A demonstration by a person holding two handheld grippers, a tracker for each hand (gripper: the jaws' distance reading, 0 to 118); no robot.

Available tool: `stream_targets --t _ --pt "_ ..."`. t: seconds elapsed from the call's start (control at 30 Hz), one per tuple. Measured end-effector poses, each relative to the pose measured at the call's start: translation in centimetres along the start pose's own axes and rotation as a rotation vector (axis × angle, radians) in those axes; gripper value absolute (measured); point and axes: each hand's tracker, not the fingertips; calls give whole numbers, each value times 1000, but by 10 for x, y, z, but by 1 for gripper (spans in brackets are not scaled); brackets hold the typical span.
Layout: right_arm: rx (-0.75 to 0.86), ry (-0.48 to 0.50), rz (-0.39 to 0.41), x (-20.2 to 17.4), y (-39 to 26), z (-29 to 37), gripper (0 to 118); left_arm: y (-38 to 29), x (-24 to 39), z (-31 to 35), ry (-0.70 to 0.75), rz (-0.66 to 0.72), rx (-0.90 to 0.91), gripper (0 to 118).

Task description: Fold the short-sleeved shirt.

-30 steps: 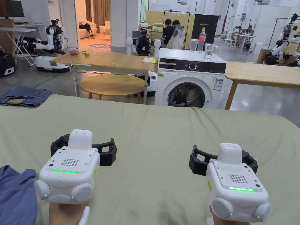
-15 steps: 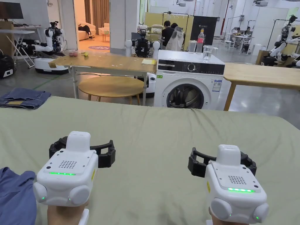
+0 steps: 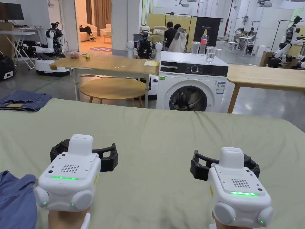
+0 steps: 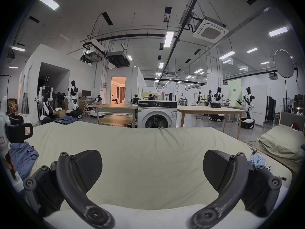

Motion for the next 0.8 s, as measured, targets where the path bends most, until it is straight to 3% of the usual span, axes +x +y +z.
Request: stream_targets --t 0.8 --pt "-4 -19 1 1 1 -1 118 3 -3 -2 -3 9 -6 117"
